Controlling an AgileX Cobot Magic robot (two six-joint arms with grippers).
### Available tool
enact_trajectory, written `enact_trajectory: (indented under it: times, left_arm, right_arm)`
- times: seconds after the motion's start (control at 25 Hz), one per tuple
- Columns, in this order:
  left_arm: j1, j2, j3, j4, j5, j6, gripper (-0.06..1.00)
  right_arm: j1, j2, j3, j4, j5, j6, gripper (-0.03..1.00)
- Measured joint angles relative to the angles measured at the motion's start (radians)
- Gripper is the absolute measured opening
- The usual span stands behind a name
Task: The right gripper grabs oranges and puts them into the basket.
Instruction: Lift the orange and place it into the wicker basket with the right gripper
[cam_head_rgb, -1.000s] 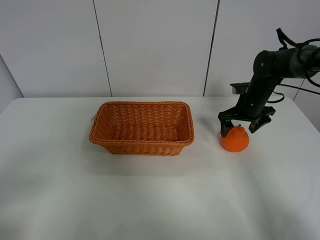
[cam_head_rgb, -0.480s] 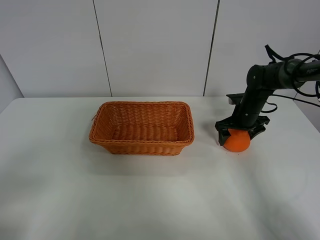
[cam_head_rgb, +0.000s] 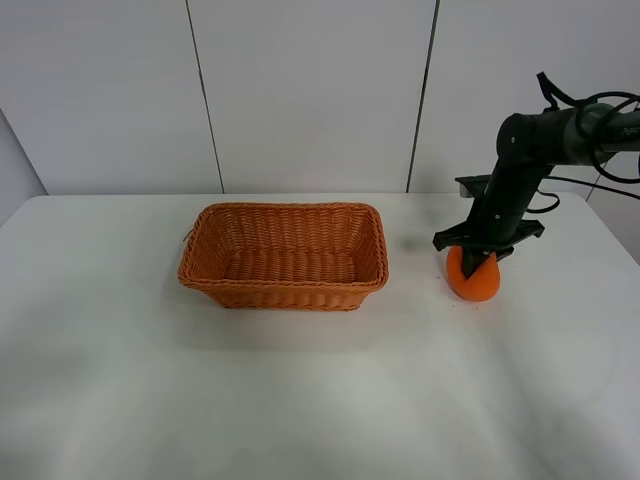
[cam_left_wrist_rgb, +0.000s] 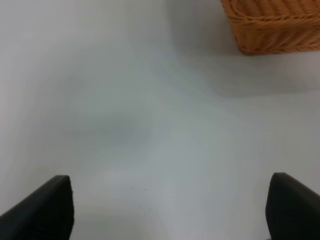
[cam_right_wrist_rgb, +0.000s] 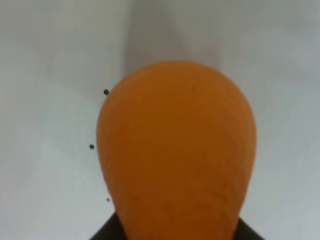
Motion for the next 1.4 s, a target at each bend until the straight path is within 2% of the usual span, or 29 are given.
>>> enact_trajectory:
  times: [0.36, 0.6, 0.72, 1.04, 1.24, 1.4]
  left_arm:
    - [0.0, 0.0, 0.0, 0.0, 0.0, 0.0, 0.88]
    - [0.0, 0.0, 0.0, 0.0, 0.0, 0.0, 0.88]
    - [0.0, 0.0, 0.0, 0.0, 0.0, 0.0, 0.88]
    - [0.0, 0.0, 0.0, 0.0, 0.0, 0.0, 0.88]
    - [0.0, 0.0, 0.0, 0.0, 0.0, 0.0, 0.88]
    - [0.0, 0.0, 0.0, 0.0, 0.0, 0.0, 0.88]
  right_arm:
    - [0.0, -0.145, -0.269, -0.006, 0.174, 0.0, 0.13]
    - [0.016, -0.158, -0.386, 0.014, 0.203, 0.019, 0.13]
    - [0.079, -0.158, -0.408, 0.013, 0.203, 0.019, 0.13]
    - [0.361, -0.138, -0.419, 0.017, 0.194, 0.019, 0.13]
    - [0.48, -0.054, -0.419, 0.016, 0.114, 0.02, 0.13]
    - [0.521, 0.042, -0.419, 0.015, 0.026, 0.029, 0.13]
